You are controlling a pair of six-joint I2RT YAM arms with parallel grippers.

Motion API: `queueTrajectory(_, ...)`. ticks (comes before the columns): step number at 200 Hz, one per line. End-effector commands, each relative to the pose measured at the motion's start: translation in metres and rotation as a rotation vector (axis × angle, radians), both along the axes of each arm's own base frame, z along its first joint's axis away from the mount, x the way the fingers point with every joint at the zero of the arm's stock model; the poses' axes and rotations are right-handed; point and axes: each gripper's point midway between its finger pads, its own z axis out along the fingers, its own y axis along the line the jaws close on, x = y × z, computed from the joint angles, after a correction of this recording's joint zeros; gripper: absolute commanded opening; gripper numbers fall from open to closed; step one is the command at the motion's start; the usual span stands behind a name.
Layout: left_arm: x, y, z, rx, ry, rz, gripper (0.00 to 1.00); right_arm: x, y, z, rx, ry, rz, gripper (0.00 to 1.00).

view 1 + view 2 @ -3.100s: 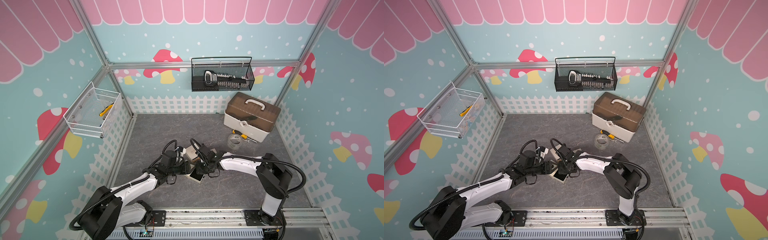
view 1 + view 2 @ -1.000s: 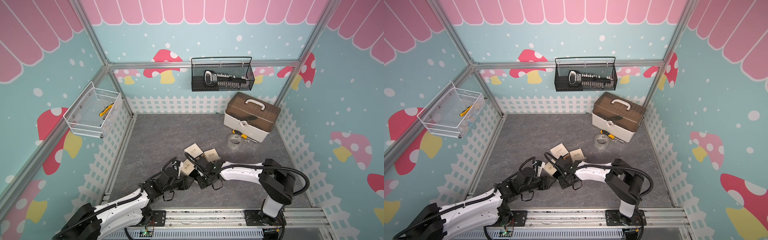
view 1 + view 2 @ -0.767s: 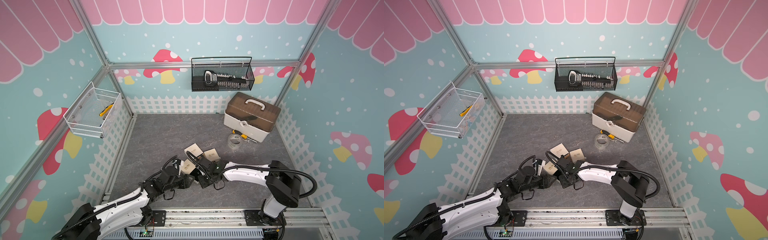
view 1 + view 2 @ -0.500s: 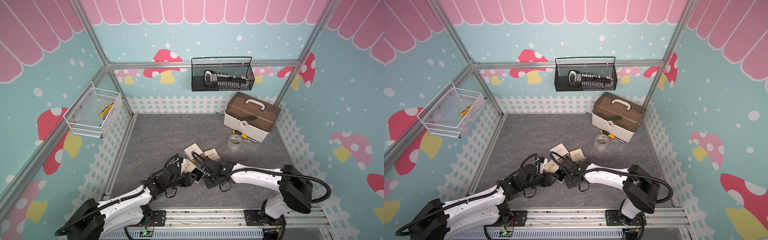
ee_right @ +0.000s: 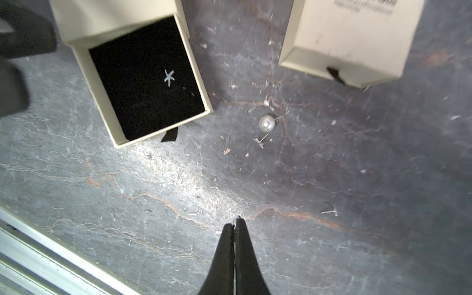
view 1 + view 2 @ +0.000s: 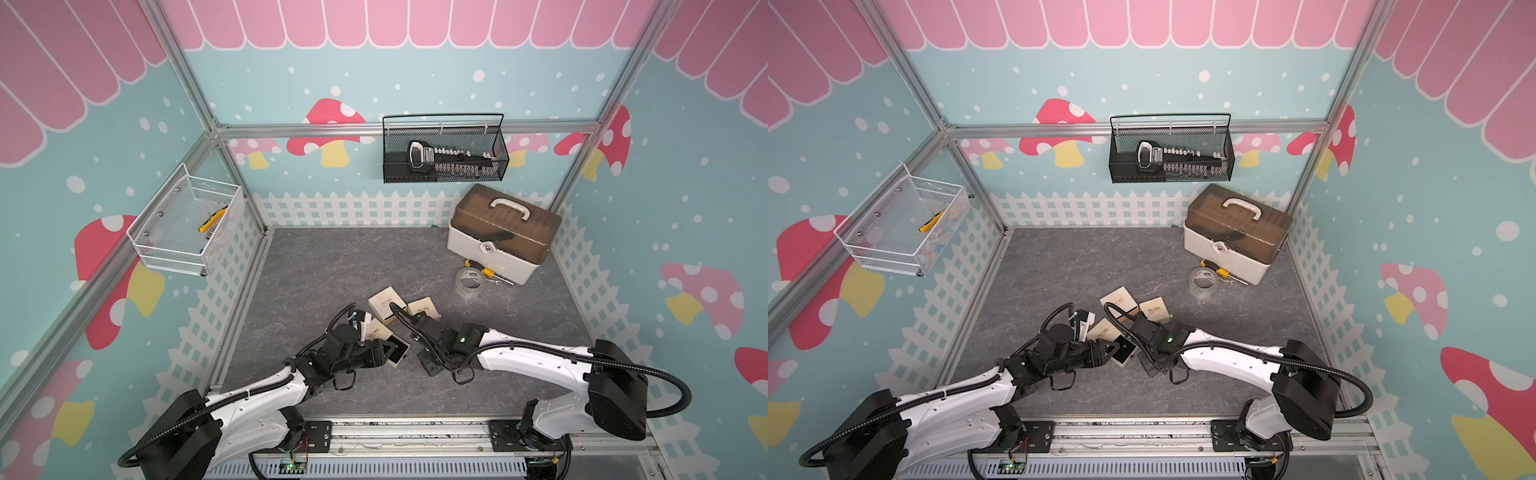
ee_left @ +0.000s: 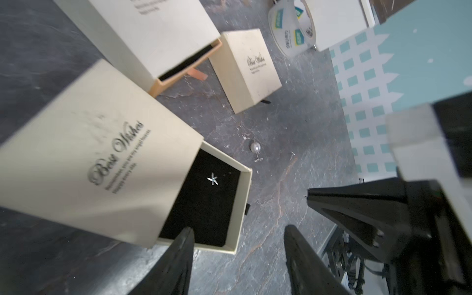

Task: Place the earrings into the drawer-style jewelry box
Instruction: Adjust the jewelry box at the center of the board.

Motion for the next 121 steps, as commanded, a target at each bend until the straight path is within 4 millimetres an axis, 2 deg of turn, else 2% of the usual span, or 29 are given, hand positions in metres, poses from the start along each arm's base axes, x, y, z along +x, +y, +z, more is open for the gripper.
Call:
queueTrajectory(1,0.003,0.024,-0.012,0.005,0.068,0.104,0.61,0.017,0.004,0.03,-0.001,-0.134,0.065,0.0)
queueTrajectory(15,0.009,0.038,-0.017,0.021,0.095,0.156,0.71,0.023,0.007,0.041,0.016,-0.184,0.08,0.0)
queueTrajectory(30,0.017,0.042,-0.015,0.011,0.105,0.17,0.73,0.031,0.007,0.052,0.032,-0.247,0.072,0.0)
queueTrajectory(88,0.04,0.021,-0.022,0.004,0.155,0.095,0.71,0.046,0.013,0.07,0.099,-0.343,0.055,0.0)
queueTrajectory(121,0.065,0.016,-0.01,0.01,0.115,0.082,0.7,0.05,0.011,0.078,0.137,-0.384,0.065,0.0)
